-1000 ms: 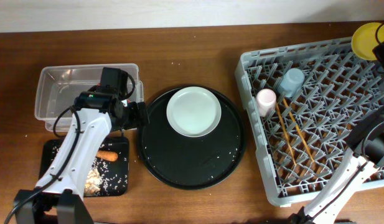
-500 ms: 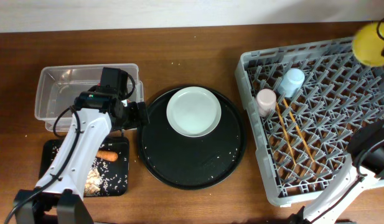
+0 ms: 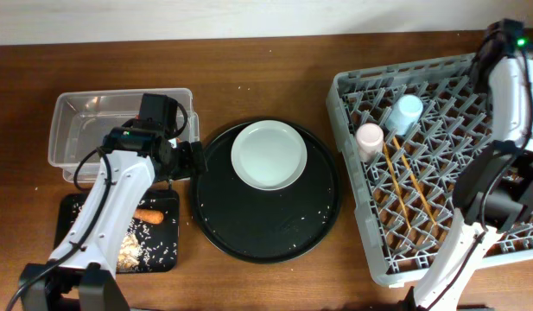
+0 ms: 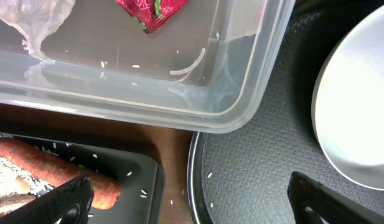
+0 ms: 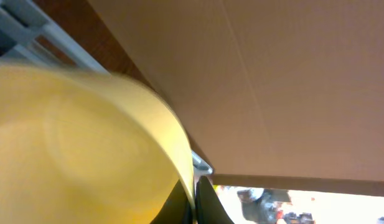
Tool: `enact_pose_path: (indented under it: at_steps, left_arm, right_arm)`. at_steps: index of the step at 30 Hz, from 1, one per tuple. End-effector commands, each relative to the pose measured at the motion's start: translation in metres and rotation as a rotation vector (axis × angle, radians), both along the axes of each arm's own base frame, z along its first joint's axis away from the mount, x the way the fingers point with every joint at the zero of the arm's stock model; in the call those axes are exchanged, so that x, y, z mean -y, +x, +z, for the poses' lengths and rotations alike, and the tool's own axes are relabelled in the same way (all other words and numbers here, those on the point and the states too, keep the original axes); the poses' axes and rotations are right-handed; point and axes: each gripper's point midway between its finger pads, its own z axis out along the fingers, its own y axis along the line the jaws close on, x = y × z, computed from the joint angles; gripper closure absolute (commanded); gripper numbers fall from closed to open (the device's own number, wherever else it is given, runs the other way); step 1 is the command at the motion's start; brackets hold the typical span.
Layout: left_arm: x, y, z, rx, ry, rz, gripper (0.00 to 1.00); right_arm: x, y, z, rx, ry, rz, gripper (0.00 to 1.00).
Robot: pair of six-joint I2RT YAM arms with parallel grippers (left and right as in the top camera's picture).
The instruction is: Sort waste into correct bins and load items into the dishwasher rack
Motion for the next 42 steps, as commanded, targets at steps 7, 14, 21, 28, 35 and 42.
enact_pose_path:
  at_steps: [7,14,21,28,35,42]
  left_arm:
    - [-0.001,0.001,0.005,0.016,-0.003,0.004,0.01]
    - [-0.001,0.001,0.005,0.016,-0.003,0.004,0.01]
    - [-0.001,0.001,0.005,0.016,-0.003,0.005,0.01]
    - [-0.001,0.001,0.005,0.016,-0.003,0.005,0.01]
    - [-0.001,0.001,0.005,0.016,-0.003,0.004,0.01]
    - [-0.001,0.001,0.005,0.016,-0.003,0.004,0.01]
  right_arm:
    - [-0.053,0.039,0.000,-0.087,-0.019,0.170,0.96]
    - [-0.058,0.053,0.032,-0.295,-0.161,0.228,0.96]
    - [-0.039,0.045,-0.004,-0.455,0.020,0.306,0.96]
    - [-0.032,0.040,-0.020,-0.490,0.048,0.307,0.96]
    - [-0.016,0.047,-0.003,-0.508,-0.023,0.287,0.96]
    - [-0.045,0.063,-0.007,-0.515,-0.019,0.358,0.96]
